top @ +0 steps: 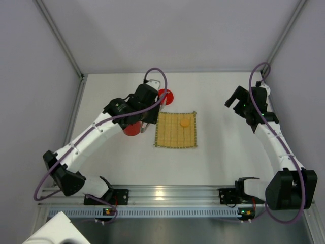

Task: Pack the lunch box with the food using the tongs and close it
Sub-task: Pick up the fake food from the plate.

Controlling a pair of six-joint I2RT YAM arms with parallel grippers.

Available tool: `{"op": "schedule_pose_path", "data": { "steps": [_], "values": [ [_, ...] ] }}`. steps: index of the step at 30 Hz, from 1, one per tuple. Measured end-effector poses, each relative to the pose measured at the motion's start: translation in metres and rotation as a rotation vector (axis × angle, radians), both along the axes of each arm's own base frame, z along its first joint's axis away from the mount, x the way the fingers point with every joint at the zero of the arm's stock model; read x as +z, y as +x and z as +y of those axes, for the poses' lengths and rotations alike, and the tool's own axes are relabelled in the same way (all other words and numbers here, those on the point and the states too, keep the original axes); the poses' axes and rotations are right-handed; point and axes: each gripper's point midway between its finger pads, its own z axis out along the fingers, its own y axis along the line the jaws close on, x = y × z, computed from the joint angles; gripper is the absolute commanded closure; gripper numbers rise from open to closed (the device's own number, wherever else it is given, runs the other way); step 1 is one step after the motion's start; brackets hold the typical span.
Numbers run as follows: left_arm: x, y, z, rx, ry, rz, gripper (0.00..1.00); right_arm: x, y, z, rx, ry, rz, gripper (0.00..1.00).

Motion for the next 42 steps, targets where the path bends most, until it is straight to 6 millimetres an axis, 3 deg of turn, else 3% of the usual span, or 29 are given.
{"op": "schedule_pose_path", "data": {
  "steps": [7,16,33,42],
  "values": [
    [-0.053,0.009,-0.063,-0.139,-0.043,0.115,0.46,0.006,-0.001,-0.001,-0.003,-0.002,-0.018,0.01],
    [-0.092,0.011,-0.105,-0.226,-0.080,0.194,0.46,0.007,-0.002,-0.001,-0.001,-0.005,-0.019,0.01],
    [-0.143,0.009,-0.116,-0.242,-0.043,0.282,0.46,0.008,-0.002,-0.001,0.001,-0.009,-0.023,0.00],
    [-0.146,0.006,-0.117,-0.245,-0.029,0.281,0.58,0.008,-0.002,-0.001,0.002,-0.010,-0.023,0.00]
  ]
}}
